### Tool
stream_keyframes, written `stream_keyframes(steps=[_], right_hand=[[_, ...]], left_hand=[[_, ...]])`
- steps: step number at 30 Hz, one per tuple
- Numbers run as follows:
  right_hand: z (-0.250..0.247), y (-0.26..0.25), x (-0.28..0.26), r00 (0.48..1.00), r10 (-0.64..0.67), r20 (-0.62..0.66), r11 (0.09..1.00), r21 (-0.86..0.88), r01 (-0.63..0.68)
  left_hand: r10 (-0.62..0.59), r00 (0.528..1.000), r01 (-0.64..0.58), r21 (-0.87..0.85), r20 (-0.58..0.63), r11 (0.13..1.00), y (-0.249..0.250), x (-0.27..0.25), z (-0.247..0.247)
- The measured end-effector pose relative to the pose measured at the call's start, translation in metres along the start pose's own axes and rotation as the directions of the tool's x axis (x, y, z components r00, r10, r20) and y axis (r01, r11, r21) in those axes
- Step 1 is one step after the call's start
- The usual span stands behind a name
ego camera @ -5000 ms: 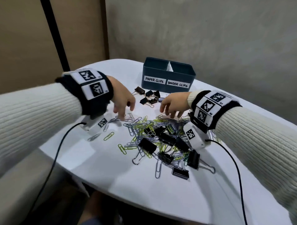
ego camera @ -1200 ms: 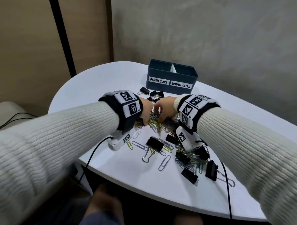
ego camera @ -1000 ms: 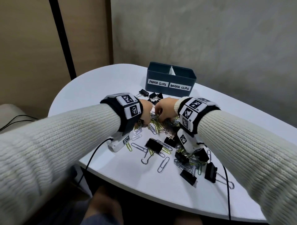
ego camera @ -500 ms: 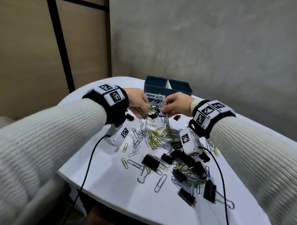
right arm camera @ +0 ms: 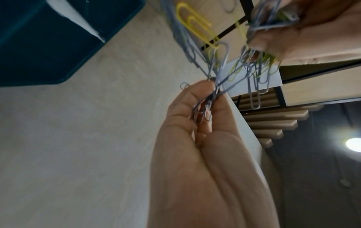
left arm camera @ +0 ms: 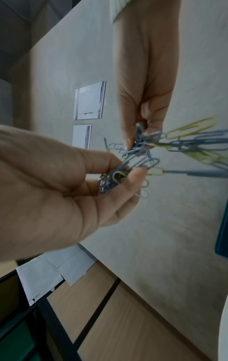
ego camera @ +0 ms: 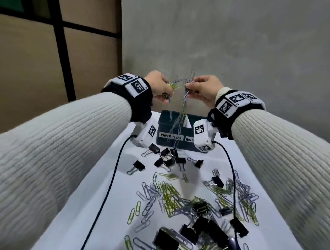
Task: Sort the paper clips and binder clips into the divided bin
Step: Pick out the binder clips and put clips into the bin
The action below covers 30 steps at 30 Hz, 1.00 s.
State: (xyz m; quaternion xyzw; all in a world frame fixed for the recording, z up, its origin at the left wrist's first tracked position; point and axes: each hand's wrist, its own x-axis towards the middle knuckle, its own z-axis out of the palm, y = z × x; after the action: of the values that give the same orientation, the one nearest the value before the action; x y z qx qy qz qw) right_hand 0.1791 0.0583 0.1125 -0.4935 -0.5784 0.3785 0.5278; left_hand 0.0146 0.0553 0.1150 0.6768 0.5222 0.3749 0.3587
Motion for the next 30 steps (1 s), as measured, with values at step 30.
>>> stream_keyframes(steps=[30], right_hand=[[0.027,0.083,0.006,0.938,0.198,0.286,0.513,-0.845,0.150]], left_hand=[[-0.137,0.984,0.054,0.551,0.111,0.833,-0.078,0.027,0.052]])
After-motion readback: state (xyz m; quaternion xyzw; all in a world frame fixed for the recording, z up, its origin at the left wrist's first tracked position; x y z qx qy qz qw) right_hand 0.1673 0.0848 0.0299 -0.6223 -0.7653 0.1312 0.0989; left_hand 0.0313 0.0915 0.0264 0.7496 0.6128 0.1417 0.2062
